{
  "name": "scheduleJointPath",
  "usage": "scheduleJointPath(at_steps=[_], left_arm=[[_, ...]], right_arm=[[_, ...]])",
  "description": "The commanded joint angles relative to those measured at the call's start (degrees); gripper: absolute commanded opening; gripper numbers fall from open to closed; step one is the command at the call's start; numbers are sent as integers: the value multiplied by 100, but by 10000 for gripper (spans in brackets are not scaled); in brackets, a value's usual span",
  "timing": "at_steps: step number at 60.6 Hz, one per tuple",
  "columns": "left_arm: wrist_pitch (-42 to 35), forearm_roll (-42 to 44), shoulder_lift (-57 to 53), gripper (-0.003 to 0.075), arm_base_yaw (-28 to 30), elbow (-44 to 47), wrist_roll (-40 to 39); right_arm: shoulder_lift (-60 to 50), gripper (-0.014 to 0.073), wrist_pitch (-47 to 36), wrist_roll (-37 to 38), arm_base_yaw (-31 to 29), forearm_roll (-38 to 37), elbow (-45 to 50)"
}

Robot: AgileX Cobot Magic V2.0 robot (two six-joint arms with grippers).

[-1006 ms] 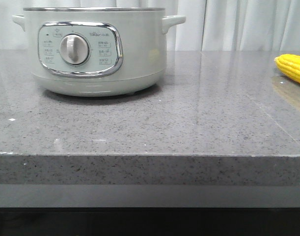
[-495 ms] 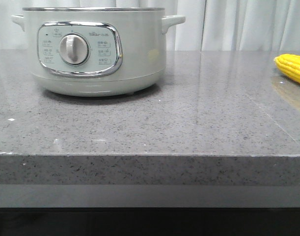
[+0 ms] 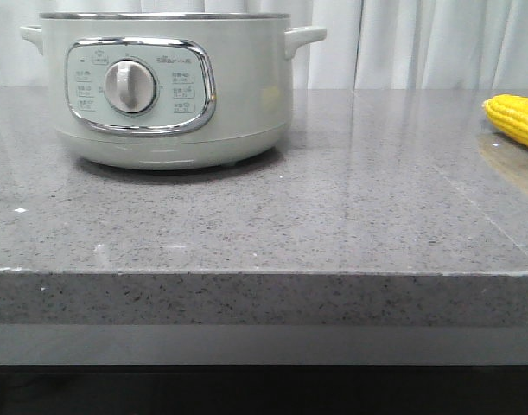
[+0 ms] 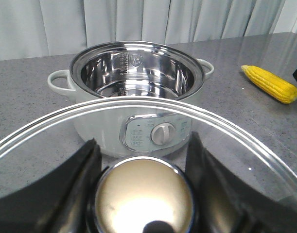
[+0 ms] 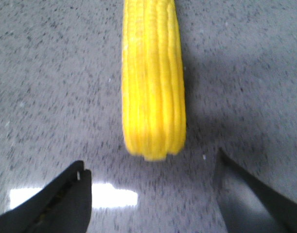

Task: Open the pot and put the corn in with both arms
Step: 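Lower the right gripper onto the yellow corn cob and grasp it, then lift the corn with the right gripper and carry it over the pot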

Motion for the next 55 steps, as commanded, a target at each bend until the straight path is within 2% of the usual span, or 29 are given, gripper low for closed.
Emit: scheduleJointPath(at_steps=[1, 20, 40, 44, 55], left_arm=[[-806, -12, 18, 220, -38, -176, 6], [-806, -12, 18, 220, -38, -176, 6], [-806, -12, 18, 220, -38, -176, 6], [-806, -12, 18, 220, -38, -176, 6], [-806, -12, 18, 220, -38, -176, 6]], right_arm=[[189, 531, -204, -83, -31, -53, -445], [1105, 531, -295, -84, -31, -53, -928], [1472, 525, -478, -96, -31, -53, -1185], [1495, 493, -512, -96, -31, -53, -1185], [1529, 321, -486, -96, -31, -53, -1185]])
